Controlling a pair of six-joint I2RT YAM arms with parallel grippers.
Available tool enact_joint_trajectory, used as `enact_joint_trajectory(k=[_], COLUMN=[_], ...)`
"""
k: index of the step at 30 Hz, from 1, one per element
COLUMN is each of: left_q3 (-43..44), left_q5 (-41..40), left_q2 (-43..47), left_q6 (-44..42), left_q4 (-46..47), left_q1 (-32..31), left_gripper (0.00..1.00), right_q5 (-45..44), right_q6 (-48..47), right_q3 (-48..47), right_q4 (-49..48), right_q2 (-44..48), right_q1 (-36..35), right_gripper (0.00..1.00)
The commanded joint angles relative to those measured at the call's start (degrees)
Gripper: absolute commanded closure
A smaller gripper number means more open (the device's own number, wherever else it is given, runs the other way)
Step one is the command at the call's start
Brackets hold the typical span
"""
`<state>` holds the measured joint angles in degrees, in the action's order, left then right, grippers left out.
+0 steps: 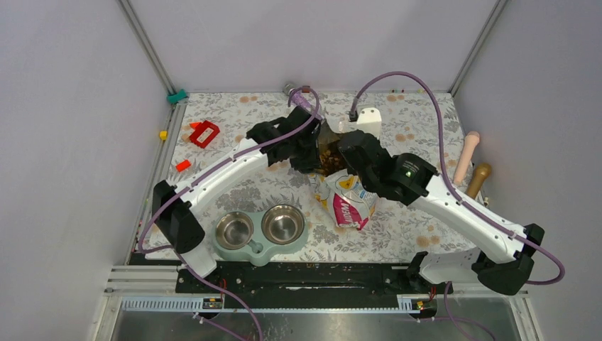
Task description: Serve the pet food
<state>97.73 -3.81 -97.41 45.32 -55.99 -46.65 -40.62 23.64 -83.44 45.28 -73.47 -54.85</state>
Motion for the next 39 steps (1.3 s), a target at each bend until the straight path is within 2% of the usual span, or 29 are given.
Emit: enact_joint_trajectory(k=[1, 7, 11, 18, 26, 36, 39], left_q3=[-11.5, -23.2, -26.4, -27.3, -25.7, -31.4, -35.1], left_q5=[19.9, 27.5, 29.6, 29.6, 26.8, 27.6, 32.1], left_q2=[1.0, 6.7, 9.7, 15.6, 18.9, 23.9, 24.7], left_q6=[6.2, 14.6, 17.1, 17.0, 14.6, 18.4, 21.5], left_q4=[24.0, 42.6, 47.8, 46.9, 40.4, 46.8, 54.0], left_q1=[0.2, 2.2, 2.7, 2.9, 3.5, 6.4, 7.5], left_gripper=[1.0, 1.0, 1.0, 1.0, 1.0, 1.0, 1.0], right_q5=[-6.1, -1.8, -0.9, -0.8, 2.8, 2.3, 3.3], right_q6=[6.0, 8.5, 8.4, 7.5, 5.6, 4.6, 4.6], right_q3=[5.1, 12.0, 14.0, 15.0, 15.9, 18.1, 18.4], right_q4=[-1.5, -4.4, -5.2, -5.1, -5.7, -5.7, -5.7], right_q2=[5.2, 10.4, 12.2, 14.4, 17.4, 23.2, 23.6], right_q1=[1.6, 5.5, 7.6, 8.4, 8.4, 8.4, 8.4], right_gripper=[1.0, 1.0, 1.0, 1.0, 1.0, 1.0, 1.0])
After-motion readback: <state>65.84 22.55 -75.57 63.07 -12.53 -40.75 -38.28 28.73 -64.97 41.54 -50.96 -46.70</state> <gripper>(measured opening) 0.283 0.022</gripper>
